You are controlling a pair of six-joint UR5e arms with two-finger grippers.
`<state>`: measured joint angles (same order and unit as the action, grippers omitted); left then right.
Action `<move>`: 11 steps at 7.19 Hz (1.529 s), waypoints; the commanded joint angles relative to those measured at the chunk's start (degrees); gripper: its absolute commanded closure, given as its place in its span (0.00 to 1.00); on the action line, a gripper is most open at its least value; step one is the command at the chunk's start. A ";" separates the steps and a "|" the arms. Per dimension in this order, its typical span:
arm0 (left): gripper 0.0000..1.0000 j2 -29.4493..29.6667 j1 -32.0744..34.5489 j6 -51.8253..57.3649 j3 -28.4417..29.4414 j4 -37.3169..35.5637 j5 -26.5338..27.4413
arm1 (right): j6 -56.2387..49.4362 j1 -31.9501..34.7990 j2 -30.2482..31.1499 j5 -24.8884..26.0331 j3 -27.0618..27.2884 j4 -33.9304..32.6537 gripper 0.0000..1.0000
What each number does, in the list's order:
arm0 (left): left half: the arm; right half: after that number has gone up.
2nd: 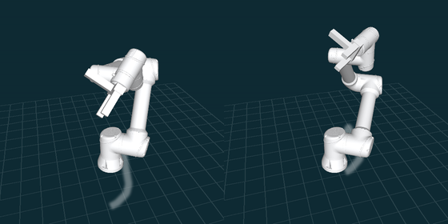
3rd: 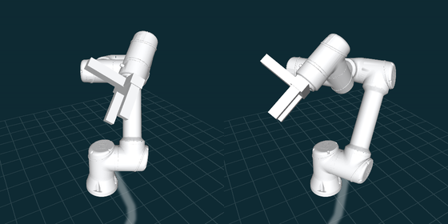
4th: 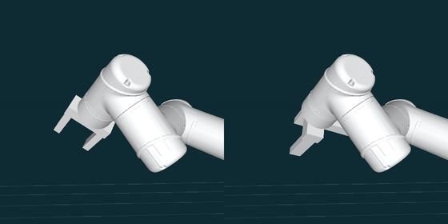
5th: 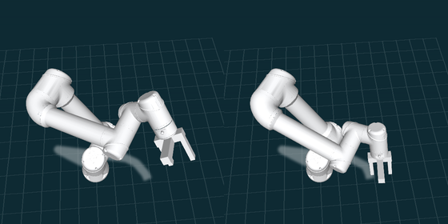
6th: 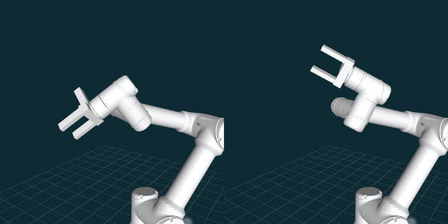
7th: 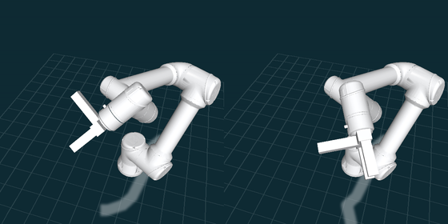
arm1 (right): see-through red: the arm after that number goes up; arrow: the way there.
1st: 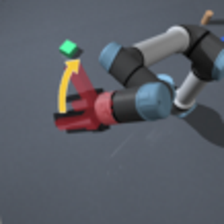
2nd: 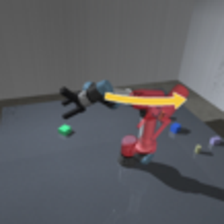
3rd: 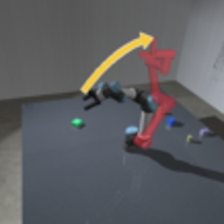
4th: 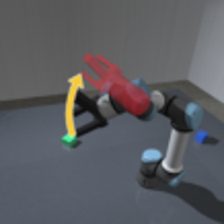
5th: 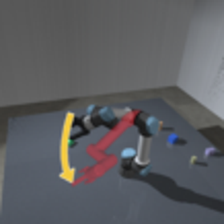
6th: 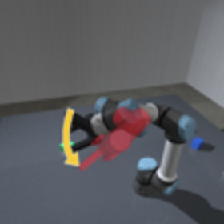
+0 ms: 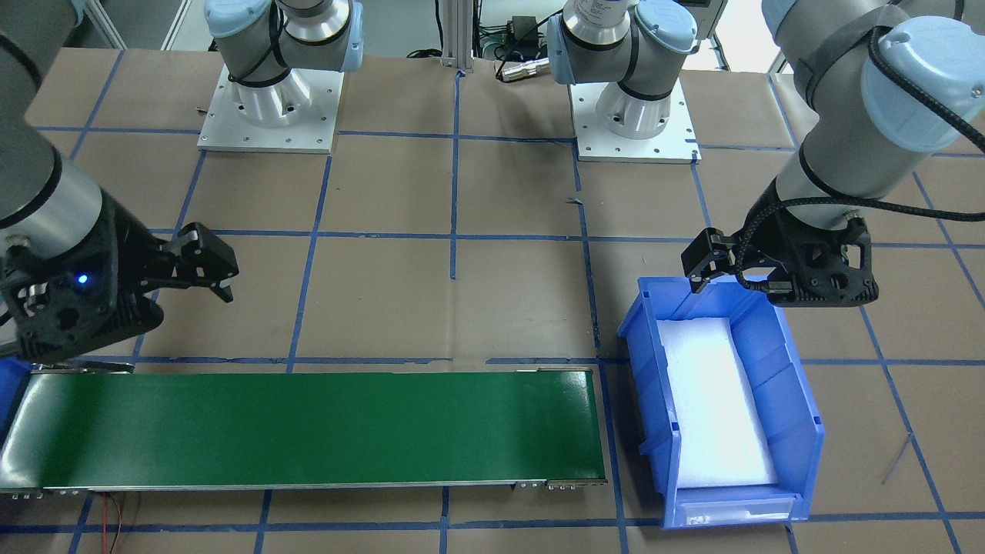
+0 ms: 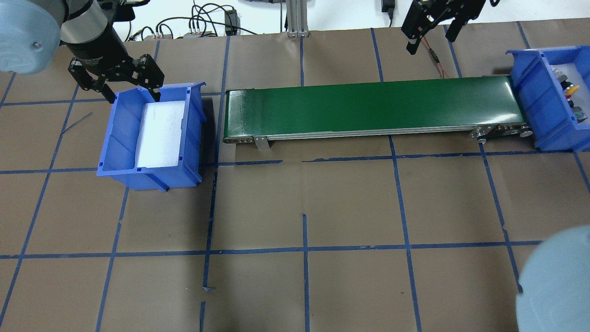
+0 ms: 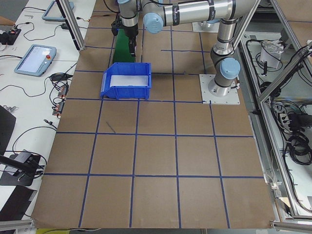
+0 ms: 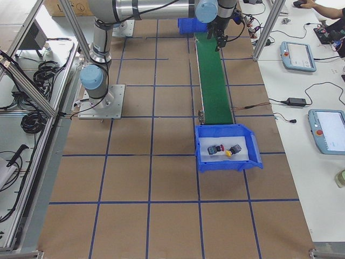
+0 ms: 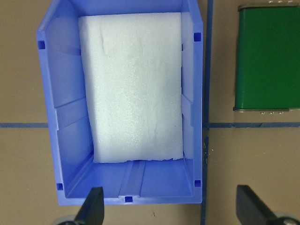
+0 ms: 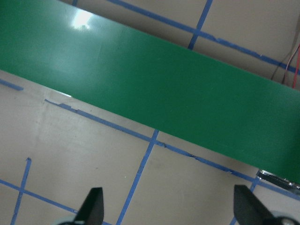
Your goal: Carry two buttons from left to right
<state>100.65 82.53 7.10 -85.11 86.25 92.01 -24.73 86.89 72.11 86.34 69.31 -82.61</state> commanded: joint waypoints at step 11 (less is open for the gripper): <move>0.00 -8.99 6.94 -10.53 -3.40 1.99 -0.08 | 16.90 2.15 12.00 2.95 12.25 -0.01 0.01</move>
<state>91.28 89.18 -3.39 -88.40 88.19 91.97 -8.01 88.99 84.11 89.25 81.55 -82.64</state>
